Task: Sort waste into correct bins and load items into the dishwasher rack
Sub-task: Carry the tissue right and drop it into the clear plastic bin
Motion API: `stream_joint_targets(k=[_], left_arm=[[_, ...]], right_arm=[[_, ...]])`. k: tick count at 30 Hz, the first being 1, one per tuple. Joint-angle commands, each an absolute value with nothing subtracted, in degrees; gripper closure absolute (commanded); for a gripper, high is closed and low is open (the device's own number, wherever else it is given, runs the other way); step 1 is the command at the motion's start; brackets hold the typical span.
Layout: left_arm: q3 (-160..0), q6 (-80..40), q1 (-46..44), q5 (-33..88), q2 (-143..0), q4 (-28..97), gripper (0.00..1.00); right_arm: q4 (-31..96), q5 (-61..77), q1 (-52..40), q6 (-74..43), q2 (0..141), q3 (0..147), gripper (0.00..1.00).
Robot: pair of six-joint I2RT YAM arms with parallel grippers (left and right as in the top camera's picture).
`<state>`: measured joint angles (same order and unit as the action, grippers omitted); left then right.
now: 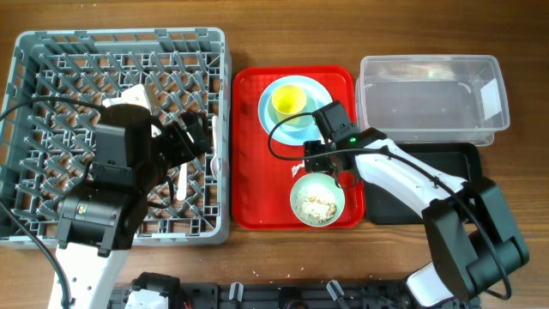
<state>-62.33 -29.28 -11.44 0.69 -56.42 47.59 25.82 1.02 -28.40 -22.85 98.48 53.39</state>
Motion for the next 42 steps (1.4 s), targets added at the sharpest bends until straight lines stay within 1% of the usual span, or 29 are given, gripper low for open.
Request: stream_joint_targets(k=[1, 2, 3, 4, 8, 13, 14, 17, 20, 22, 27, 31, 32, 34, 36, 37, 40, 41, 42], left_arm=[[-63.13, -28.97, -11.07, 0.12, -56.86, 47.51, 0.0], [-63.13, -28.97, -11.07, 0.12, -56.86, 47.51, 0.0], [-63.13, -28.97, -11.07, 0.12, -56.86, 47.48, 0.0], [-63.13, -28.97, -11.07, 0.12, -56.93, 47.51, 0.0], [-63.13, -28.97, -11.07, 0.12, -57.06, 47.48, 0.0], [-63.13, -28.97, -11.07, 0.12, -57.08, 47.48, 0.0], [-63.13, -28.97, -11.07, 0.12, -57.06, 47.48, 0.0], [-63.13, -28.97, -11.07, 0.12, -57.08, 47.48, 0.0], [-63.13, -28.97, -11.07, 0.12, -57.08, 47.48, 0.0], [-63.13, -28.97, -11.07, 0.12, -57.06, 47.48, 0.0], [-63.13, -28.97, -11.07, 0.12, -57.08, 47.48, 0.0], [-63.13, -28.97, -11.07, 0.12, -57.08, 47.48, 0.0], [-63.13, -28.97, -11.07, 0.12, -57.08, 47.48, 0.0], [-63.13, -28.97, -11.07, 0.12, -57.06, 47.48, 0.0], [-63.13, -28.97, -11.07, 0.12, -57.06, 47.48, 0.0], [-63.13, -28.97, -11.07, 0.12, -57.08, 47.48, 0.0], [-63.13, -28.97, -11.07, 0.12, -57.08, 47.48, 0.0], [-63.13, -28.97, -11.07, 0.12, -57.08, 47.48, 0.0], [-63.13, -28.97, -11.07, 0.12, -57.08, 47.48, 0.0]], right_arm=[[25.71, 2.9, -28.6, -23.03, 99.18, 52.75, 0.59], [25.69, 3.14, -28.62, -22.5, 99.18, 52.75, 0.71], [25.71, 3.14, -28.62, -22.44, 99.15, 52.75, 0.87], [25.87, 3.18, -28.62, -22.48, 99.07, 52.8, 0.96], [28.01, 3.36, -27.77, -22.44, 94.41, 54.43, 0.96], [29.15, 2.87, -27.75, -19.07, 78.26, 59.0, 0.96], [29.06, 0.49, -27.75, -19.29, 73.82, 59.05, 0.96], [31.44, -8.29, -27.35, -19.66, 66.89, 59.05, 0.96], [34.85, -18.17, -25.34, -21.47, 63.64, 59.02, 0.96], [35.79, -22.44, -21.85, -21.65, 64.23, 58.74, 0.96], [35.24, -23.18, -11.2, -24.25, 71.81, 58.46, 0.96], [31.75, -15.25, -4.86, -22.7, 82.46, 58.46, 0.96], [30.55, -12.95, -4.27, -21.76, 84.66, 58.46, 0.93], [28.77, -11.25, -3.81, -20.99, 87.46, 58.48, 0.63], [28.91, -11.62, -3.81, -20.99, 87.24, 58.85, 0.46], [29.23, -11.94, -3.81, -21.06, 86.56, 59.27, 0.4], [30.63, -11.88, -3.84, -20.99, 83.13, 61.32, 0.41], [31.53, -11.4, -3.84, -20.8, 81.21, 62.33, 0.38], [32.6, -11.0, -3.86, -20.75, 79.18, 63.24, 0.29]])
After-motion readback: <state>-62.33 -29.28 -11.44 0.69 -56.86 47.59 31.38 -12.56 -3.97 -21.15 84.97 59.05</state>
